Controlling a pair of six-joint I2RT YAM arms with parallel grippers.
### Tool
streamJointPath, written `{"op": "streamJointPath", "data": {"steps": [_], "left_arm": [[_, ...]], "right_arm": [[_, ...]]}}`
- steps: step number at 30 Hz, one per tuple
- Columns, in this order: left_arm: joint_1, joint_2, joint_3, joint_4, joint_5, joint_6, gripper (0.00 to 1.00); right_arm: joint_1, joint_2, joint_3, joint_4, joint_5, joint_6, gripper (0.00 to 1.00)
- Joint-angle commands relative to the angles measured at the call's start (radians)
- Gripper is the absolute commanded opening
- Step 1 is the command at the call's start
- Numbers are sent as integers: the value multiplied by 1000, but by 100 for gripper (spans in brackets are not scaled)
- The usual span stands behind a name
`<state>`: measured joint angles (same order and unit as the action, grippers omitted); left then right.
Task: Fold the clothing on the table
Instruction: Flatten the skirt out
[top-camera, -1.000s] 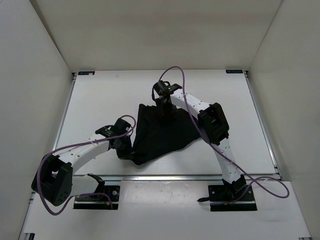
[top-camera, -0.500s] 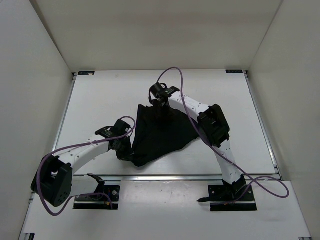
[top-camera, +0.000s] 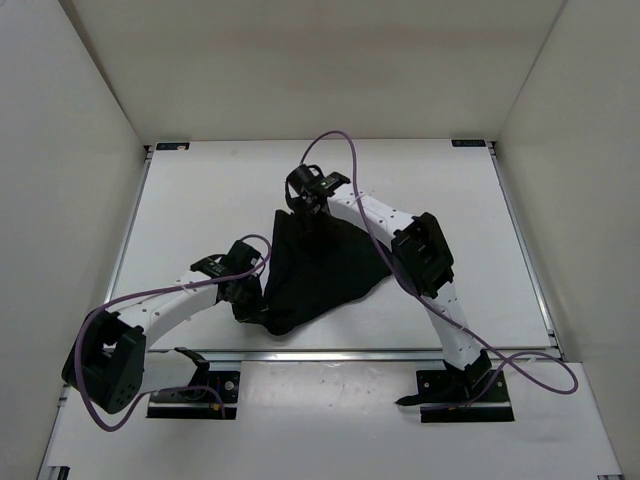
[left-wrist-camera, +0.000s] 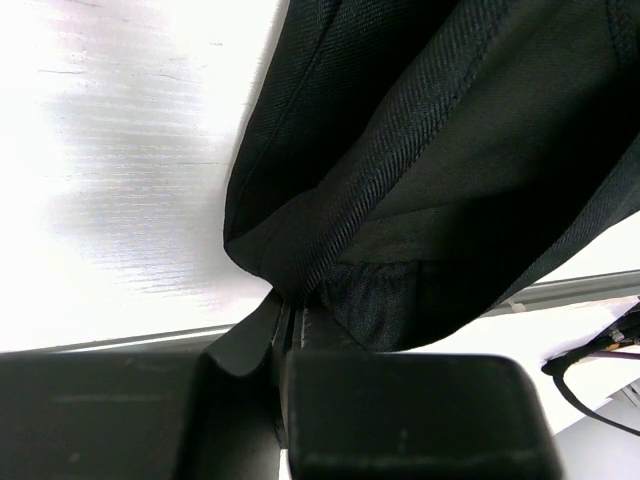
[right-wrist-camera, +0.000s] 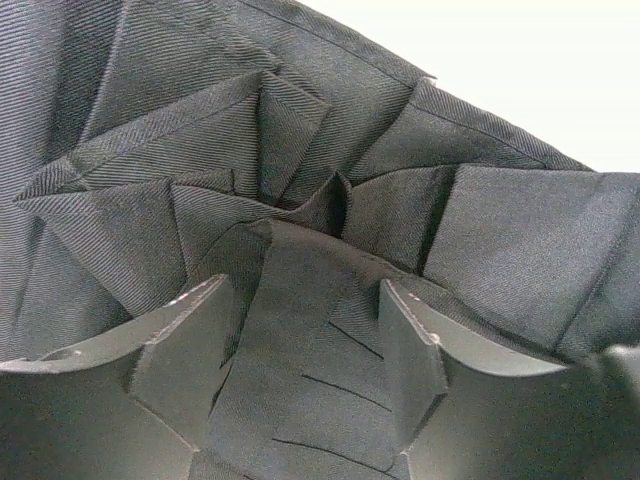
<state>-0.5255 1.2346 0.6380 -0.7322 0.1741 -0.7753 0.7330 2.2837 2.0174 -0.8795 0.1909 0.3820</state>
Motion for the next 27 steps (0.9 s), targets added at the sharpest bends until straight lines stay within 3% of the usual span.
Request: {"op": "streamJointPath", "data": {"steps": [1, 5, 8, 9, 10, 14, 19, 22, 27], "left_arm": [[5, -23, -1, 11, 19, 5, 0], [16, -26, -8, 10, 19, 5, 0], [25, -32, -8, -1, 15, 10, 0], [21, -32, -6, -4, 7, 8, 0], [24, -37, 3, -15, -4, 13, 0], [100, -23, 106, -94, -71, 76, 0], [272, 43, 484, -223, -120, 169, 0], [289, 94, 716, -303, -150, 182, 0], [282, 59, 827, -297, -121, 113, 0]], "right_arm": [[11, 33, 43, -36, 54, 12, 53], [16, 63, 40, -81, 123, 2, 52], [25, 86, 70, -131, 191, 4, 13], [23, 91, 79, -151, 220, 17, 3], [23, 83, 87, -162, 229, 17, 0], [-13, -18, 95, -180, 235, -5, 0], [-87, -255, 60, -161, 151, -93, 0], [-124, -516, -83, -98, 92, -147, 1], [-216, -853, -297, -21, -45, -95, 0]]}}
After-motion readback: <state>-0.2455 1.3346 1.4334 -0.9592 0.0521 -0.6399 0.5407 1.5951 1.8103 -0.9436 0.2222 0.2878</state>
